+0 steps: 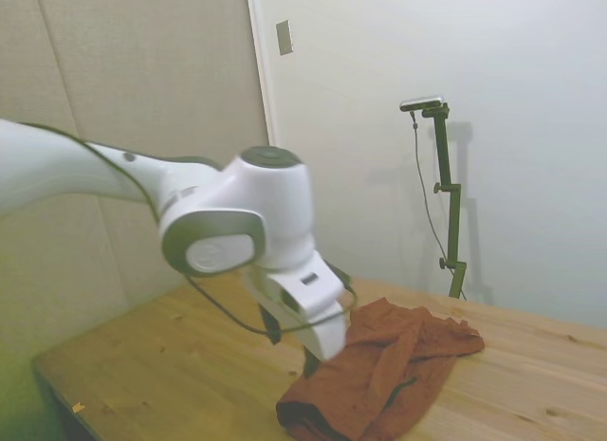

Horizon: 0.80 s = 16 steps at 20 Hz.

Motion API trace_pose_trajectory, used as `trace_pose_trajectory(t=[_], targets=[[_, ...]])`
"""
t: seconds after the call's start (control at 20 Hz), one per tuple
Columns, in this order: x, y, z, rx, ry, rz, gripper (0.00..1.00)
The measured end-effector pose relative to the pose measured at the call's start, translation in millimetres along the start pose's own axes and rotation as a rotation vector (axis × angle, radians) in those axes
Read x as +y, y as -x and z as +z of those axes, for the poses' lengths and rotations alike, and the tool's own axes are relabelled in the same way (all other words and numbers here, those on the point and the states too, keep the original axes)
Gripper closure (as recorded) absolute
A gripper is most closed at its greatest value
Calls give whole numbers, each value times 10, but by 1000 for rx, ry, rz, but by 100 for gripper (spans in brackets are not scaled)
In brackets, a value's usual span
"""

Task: Unfold the shorts

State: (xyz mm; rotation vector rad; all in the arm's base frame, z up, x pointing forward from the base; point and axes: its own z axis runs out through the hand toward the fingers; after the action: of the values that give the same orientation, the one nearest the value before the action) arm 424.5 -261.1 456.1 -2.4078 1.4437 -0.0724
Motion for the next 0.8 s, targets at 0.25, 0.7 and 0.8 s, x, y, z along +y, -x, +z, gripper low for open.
trace_pose_trajectory(t=[0.25, 0.7, 0.8], targets=[[320, -791, 238, -136, -89, 42, 0], [357, -1106, 659, -243, -120, 53, 0], [333, -1064, 721, -285, -143, 33, 0]])
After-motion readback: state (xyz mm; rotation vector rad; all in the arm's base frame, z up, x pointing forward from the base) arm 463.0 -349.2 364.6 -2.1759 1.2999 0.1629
